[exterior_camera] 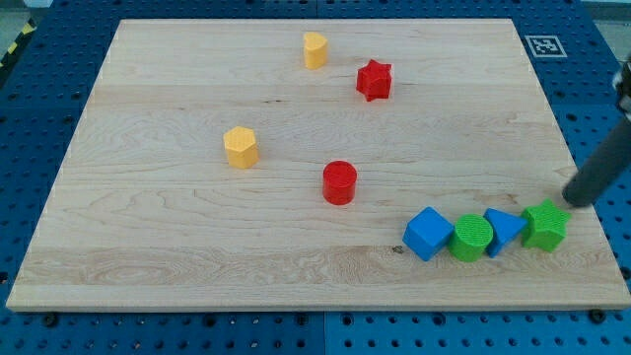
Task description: Slide the red circle to the right of the yellow hexagon
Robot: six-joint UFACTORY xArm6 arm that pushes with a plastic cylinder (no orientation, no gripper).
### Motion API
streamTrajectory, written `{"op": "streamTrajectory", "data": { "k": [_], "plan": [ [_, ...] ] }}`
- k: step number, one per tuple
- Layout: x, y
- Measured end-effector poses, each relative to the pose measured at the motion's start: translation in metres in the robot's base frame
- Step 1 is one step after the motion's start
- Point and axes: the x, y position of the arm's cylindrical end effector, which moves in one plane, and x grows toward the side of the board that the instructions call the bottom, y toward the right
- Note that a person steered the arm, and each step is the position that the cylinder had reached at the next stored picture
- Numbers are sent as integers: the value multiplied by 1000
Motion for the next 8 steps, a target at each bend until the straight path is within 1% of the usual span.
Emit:
{"op": "streamTrajectory", "data": {
  "k": [1,2,3,4,5,6,7,8],
  "plan": [
    [-64,-32],
    [-110,-80],
    [-131,-153],
    [-131,-226],
    [-91,-215],
    [-35,-193],
    [14,-192],
    [20,-197]
  ]
}}
